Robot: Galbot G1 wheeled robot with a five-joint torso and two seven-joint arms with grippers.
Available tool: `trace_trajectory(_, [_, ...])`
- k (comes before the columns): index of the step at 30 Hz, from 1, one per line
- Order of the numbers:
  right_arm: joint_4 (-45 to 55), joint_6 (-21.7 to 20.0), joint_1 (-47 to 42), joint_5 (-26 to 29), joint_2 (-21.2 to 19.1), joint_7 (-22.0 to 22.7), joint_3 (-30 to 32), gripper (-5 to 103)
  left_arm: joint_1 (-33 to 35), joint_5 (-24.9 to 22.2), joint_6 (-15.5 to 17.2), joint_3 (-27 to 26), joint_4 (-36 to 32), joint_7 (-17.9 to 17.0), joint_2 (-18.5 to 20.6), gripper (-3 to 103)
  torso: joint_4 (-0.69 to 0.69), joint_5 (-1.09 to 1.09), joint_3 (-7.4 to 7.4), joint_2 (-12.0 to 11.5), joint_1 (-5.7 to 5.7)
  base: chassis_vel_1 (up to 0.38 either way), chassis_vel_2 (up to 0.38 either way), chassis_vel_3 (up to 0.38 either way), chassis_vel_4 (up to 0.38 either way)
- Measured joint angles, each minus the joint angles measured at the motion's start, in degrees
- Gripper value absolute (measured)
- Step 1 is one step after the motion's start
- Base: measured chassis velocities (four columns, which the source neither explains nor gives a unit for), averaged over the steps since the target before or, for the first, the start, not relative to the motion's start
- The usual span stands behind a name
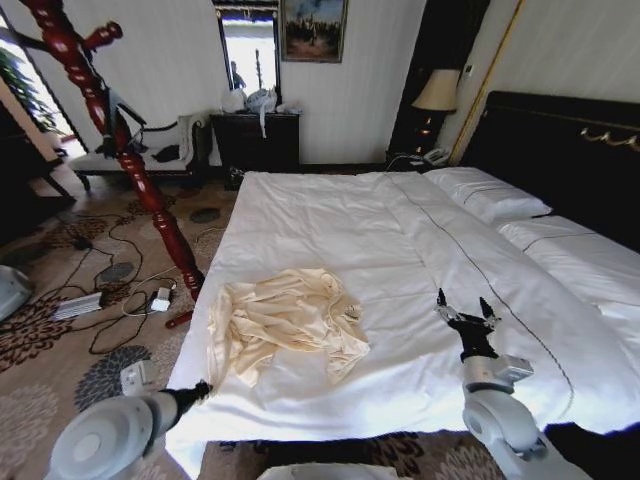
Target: Pick up the clothes from the bed and hang them on the clothes hanger.
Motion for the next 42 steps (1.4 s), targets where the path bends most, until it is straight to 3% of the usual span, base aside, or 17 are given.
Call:
trace_trajectory(8, [0.8, 0.3, -0.8, -0.1, 0.2, 0.0, 0.8, 100, -1.2, -8.6, -0.4, -0.6, 0.0, -4.5, -1.1, 0, -0.01, 0.00, 0.00, 0.0, 0.01, 0.000, 0.000, 0.000, 0.000])
trace_trajectory(9, [0.8, 0.3, -0.9, -0.2, 0.2, 0.0, 0.8, 100, -1.6, -9.6, 0.4, -1.4, 0.0, -5.4, -1.5, 10, 0.01, 0.00, 0.00, 0.0, 0.01, 0.000, 0.000, 0.000, 0.000])
trace_trajectory(12, [0.8, 0.4, -1.0, -0.3, 0.3, 0.0, 0.8, 100, -2.9, -10.4, 1.1, -2.6, -0.1, -4.8, -1.9, 16, 0.02, 0.00, 0.00, 0.0, 0.01, 0.000, 0.000, 0.000, 0.000])
trace_trajectory(14, [0.8, 0.4, -1.3, -0.3, 0.3, 0.0, 1.0, 100, -4.9, -10.5, 1.3, -3.9, -0.1, -2.5, -2.2, 26, -0.01, 0.00, 0.00, 0.0, 0.01, 0.000, 0.000, 0.000, 0.000])
trace_trajectory(16, [0.8, 0.4, -1.4, -0.4, 0.4, 0.0, 1.0, 100, -7.1, -5.2, 0.1, -4.9, -0.3, 2.1, -2.8, 32, -0.01, -0.01, 0.01, 0.0, 0.02, 0.000, 0.000, 0.000, 0.000])
trace_trajectory(17, [0.8, 0.4, -1.3, -0.4, 0.4, 0.0, 1.0, 100, -9.1, 0.3, -1.1, -5.4, -0.6, 6.6, -2.8, 37, 0.01, 0.00, 0.01, 0.0, 0.01, 0.000, 0.000, 0.000, 0.000])
trace_trajectory(19, [0.7, 0.4, -1.3, -0.4, 0.4, 0.0, 1.0, 100, -9.8, 1.7, -1.5, -5.5, -0.6, 7.8, -2.8, 43, 0.02, 0.01, 0.01, 0.0, 0.01, 0.000, 0.000, 0.000, 0.000])
trace_trajectory(20, [0.6, 0.4, -1.3, -0.4, 0.4, 0.0, 1.0, 100, -12.3, 4.4, -2.3, -5.7, -0.6, 10.5, -2.5, 43, 0.02, 0.00, 0.01, 0.0, 0.01, 0.000, 0.000, 0.000, 0.000])
trace_trajectory(22, [0.2, 0.4, -1.0, -0.5, 0.4, 0.0, 0.9, 100, -20.3, 8.3, -4.1, -5.3, 1.6, 16.3, -1.1, 59, 0.01, 0.02, 0.01, 0.0, 0.01, 0.000, 0.000, 0.000, 0.000])
trace_trajectory(23, [0.2, 0.4, -1.0, -0.5, 0.4, 0.0, 0.9, 100, -20.3, 8.3, -4.1, -5.3, 1.6, 16.3, -1.1, 59, 0.01, 0.02, 0.01, 0.0, 0.01, 0.000, 0.000, 0.000, 0.000])
trace_trajectory(24, [0.1, 0.4, -1.0, -0.5, 0.4, 0.0, 0.8, 100, -22.7, 9.0, -4.1, -5.1, 3.4, 17.9, -0.8, 59, 0.02, 0.02, 0.01, 0.0, 0.01, 0.000, 0.000, 0.000, 0.000])
trace_trajectory(26, [-0.2, 0.4, -0.7, -0.5, 0.7, 0.0, 0.6, 100, -34.7, 8.8, -2.9, -3.3, 14.9, 21.8, -0.1, 70, -0.04, 0.00, 0.01, 0.0, 0.02, 0.000, 0.000, 0.000, 0.000])
trace_trajectory(31, [-1.2, 0.5, 0.6, -0.4, 1.0, 0.1, -0.1, 100, -44.6, 7.5, -0.3, -0.3, 29.6, 24.7, -0.3, 86, -0.03, -0.02, 0.02, 0.0, 0.04, 0.000, 0.000, 0.000, 0.000])
trace_trajectory(32, [-1.2, 0.5, 0.6, -0.4, 1.0, 0.1, -0.1, 100, -44.6, 7.5, -0.3, -0.3, 29.6, 24.7, -0.3, 86, -0.03, -0.02, 0.02, 0.0, 0.04, 0.000, 0.000, 0.000, 0.000])
trace_trajectory(35, [-2.9, 0.4, 3.7, 0.3, 0.2, 0.1, -2.5, 100, -48.0, 4.0, 2.0, -0.4, 40.0, 24.8, -1.4, 98, 0.05, 0.00, 0.02, 0.0, 0.03, 0.000, 0.000, 0.000, 0.000])
trace_trajectory(38, [-3.3, 0.4, 4.2, 0.7, -0.2, 0.1, -3.0, 100, -49.9, 0.7, 2.6, 0.2, 45.3, 24.0, -3.2, 100, 0.05, -0.02, 0.02, 0.0, 0.03, 0.000, 0.000, 0.000, 0.000])
trace_trajectory(42, [-3.8, 0.4, 4.9, 1.2, -0.7, 0.1, -3.5, 100, -51.8, 2.1, 2.6, 1.8, 50.0, 25.6, -5.6, 100, -0.03, -0.01, 0.01, 0.0, 0.03, 0.000, 0.000, 0.000, 0.000])
